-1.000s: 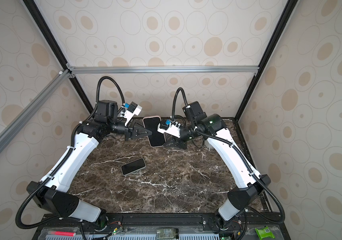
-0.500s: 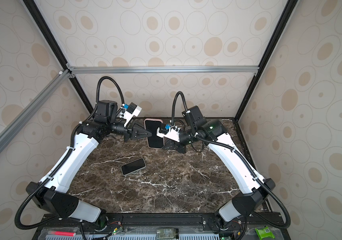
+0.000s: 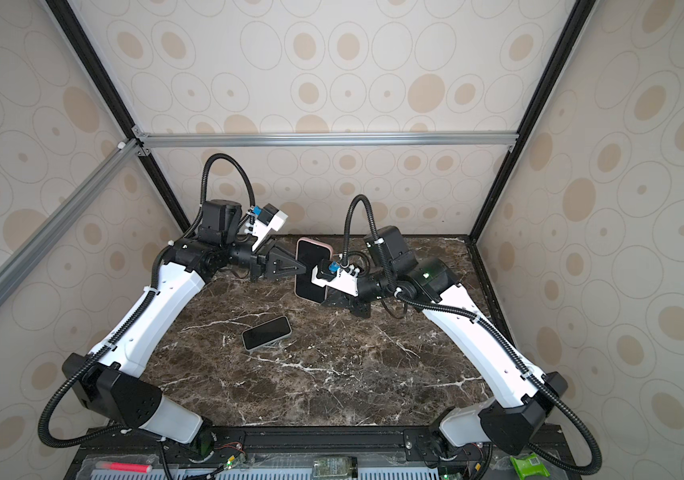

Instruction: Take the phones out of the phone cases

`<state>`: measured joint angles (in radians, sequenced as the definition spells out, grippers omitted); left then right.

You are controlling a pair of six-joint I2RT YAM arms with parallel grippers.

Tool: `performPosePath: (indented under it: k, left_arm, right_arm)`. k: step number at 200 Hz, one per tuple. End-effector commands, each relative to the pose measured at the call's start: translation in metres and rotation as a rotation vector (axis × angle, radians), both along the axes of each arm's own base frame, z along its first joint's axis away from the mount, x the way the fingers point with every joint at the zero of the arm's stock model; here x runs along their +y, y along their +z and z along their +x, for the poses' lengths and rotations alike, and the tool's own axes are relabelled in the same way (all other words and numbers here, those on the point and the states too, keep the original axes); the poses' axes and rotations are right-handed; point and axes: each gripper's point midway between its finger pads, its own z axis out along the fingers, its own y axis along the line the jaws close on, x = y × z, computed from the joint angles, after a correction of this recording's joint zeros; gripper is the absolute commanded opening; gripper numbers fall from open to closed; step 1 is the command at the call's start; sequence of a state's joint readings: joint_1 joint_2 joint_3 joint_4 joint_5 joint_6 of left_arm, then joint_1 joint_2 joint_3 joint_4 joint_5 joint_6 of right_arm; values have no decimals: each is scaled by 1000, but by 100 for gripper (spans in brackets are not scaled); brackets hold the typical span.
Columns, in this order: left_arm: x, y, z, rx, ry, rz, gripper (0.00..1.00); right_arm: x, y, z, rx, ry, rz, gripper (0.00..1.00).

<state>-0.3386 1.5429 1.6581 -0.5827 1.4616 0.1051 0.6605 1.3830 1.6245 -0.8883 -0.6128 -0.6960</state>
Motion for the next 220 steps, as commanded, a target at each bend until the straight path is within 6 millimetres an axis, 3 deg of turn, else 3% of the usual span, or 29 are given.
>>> performPosePath:
  k: [1,72,124,144,165,177,196,220]
  left_arm:
    - [-4,-25,49,73,191,101,0]
    - [-5,-35,50,109,187,108,0]
    - [-2,-30,50,95,190,93,0]
    - [2,-24,54,85,221,70,0]
    - [8,-15,57,62,254,19,0]
    - [12,-3,56,33,274,-30,0]
    - [17,15,51,-5,303,-120,0]
    - [23,32,43,-41,331,-210,0]
  right_arm:
    - [27,31,-47,-181,249,111,0]
    - [34,39,-46,-258,228,128,0]
    - [32,41,-39,-265,144,165,0]
    - [24,33,-31,-239,48,154,0]
    - [9,29,-1,-207,-212,199,0]
    - [0,22,14,-160,-352,242,9]
    - [-6,10,21,-94,-452,297,25]
    - [-11,9,30,-8,-566,410,31]
